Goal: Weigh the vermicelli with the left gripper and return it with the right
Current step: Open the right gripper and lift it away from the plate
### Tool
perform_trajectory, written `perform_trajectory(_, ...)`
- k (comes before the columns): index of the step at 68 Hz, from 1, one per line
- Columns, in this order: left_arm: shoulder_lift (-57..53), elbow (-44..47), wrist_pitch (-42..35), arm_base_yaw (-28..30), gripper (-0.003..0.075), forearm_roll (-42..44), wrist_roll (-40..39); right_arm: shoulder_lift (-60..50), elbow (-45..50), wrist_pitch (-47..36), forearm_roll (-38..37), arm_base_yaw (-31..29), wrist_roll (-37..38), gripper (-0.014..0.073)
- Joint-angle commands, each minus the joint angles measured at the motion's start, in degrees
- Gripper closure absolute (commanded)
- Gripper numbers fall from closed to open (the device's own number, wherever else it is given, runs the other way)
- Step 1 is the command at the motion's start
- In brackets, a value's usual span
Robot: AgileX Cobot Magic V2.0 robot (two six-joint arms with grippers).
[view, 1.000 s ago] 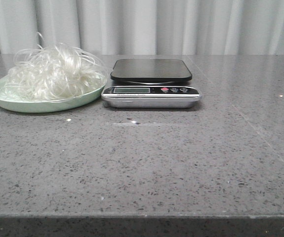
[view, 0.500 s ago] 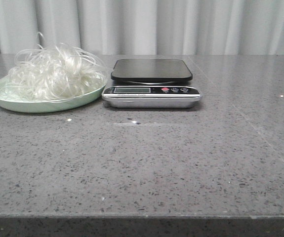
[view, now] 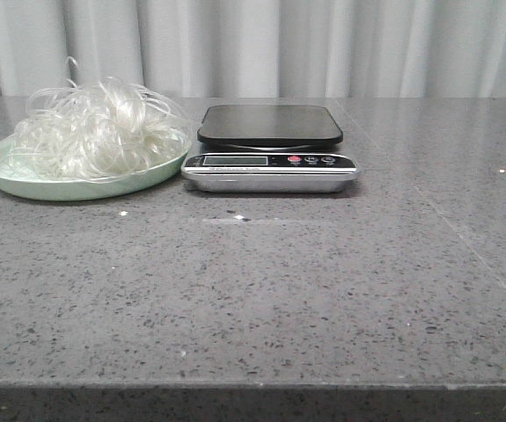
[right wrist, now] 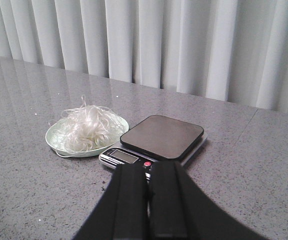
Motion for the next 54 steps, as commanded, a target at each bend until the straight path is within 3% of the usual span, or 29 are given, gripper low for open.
perform_trajectory(1, 0.61, -0.81, -4.78, -0.1, 0.0594, -0.49, -0.05, 0.62, -1.3, -3.95, -0.85, -0.29, -0.57, 0.0426)
perform_trajectory(16, 0.37, 5.67, -8.11, 5.13, 0.0594, 6.41, -0.05, 0.62, -1.3, -3.95, -0.85, -0.29, -0.57, 0.0426)
perform_trajectory(42, -6.18, 21.01, -12.92, 28.23, 0.0594, 4.3, -0.46, 0.62, -1.3, -3.75, -0.85, -0.29, -0.57, 0.0426)
perform_trajectory(54, -6.18, 21.45, -15.02, 29.96, 0.0594, 5.02, -0.46, 0.62, -1.3, -3.75, -0.85, -0.29, -0.57, 0.0426)
